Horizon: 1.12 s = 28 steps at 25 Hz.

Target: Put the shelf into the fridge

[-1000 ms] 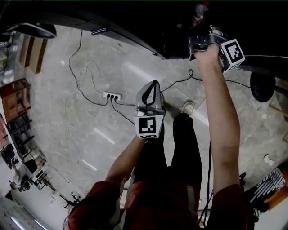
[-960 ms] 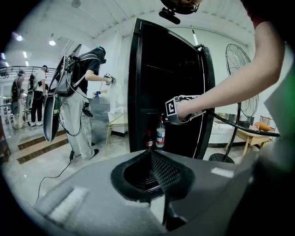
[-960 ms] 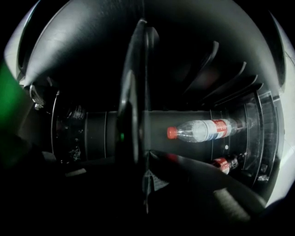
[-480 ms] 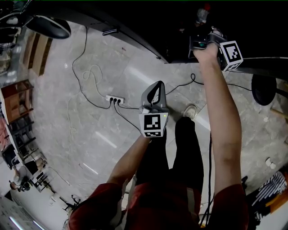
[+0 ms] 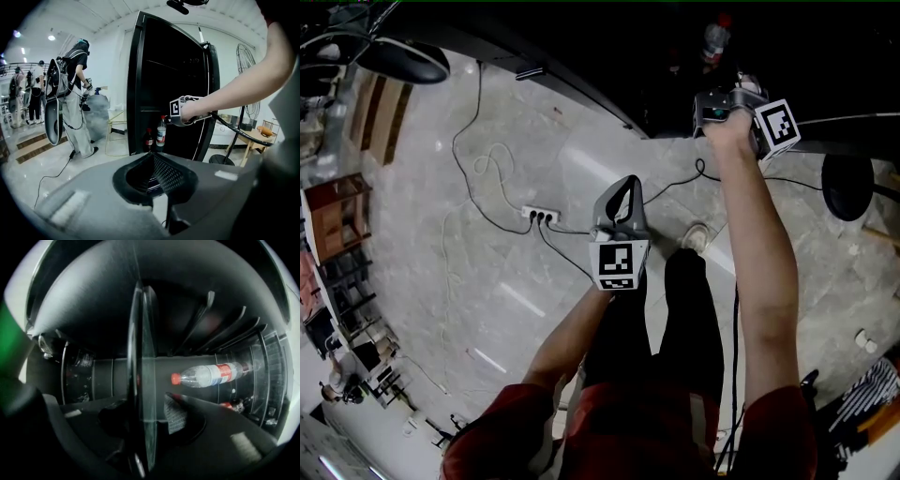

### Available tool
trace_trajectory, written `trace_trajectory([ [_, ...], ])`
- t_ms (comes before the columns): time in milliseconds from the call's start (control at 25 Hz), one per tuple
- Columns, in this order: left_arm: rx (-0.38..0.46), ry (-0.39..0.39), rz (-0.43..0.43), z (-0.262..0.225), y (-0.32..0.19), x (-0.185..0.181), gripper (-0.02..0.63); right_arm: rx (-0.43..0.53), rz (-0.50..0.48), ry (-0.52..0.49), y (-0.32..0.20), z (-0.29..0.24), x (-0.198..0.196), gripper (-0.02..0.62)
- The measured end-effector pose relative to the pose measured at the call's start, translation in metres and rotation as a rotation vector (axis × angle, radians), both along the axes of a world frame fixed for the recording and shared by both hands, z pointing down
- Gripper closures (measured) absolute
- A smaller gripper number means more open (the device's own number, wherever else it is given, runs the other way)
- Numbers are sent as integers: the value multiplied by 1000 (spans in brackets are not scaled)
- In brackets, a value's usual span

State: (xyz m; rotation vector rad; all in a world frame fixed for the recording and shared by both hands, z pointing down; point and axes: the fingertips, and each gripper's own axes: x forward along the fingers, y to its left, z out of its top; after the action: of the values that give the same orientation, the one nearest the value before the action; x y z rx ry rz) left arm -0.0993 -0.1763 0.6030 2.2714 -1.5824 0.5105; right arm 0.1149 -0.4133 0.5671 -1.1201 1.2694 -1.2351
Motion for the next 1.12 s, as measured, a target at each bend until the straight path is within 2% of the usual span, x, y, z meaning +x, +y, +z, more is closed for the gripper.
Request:
trace_trajectory([
  [400,-11,-6,-14,-8,3,12,600,-22,-56,-47,67,10,3,453],
  [640,-9,-3,-40,-38,7,18,600,-8,-95,-80,118,-11,4,457],
  [960,35,11,-66,-98,5,23,600,2,-197,31,180,-68,13,462],
  [1120,59,25,-38,-145,24,25,600,15,-215,129,228,-115,32,465],
])
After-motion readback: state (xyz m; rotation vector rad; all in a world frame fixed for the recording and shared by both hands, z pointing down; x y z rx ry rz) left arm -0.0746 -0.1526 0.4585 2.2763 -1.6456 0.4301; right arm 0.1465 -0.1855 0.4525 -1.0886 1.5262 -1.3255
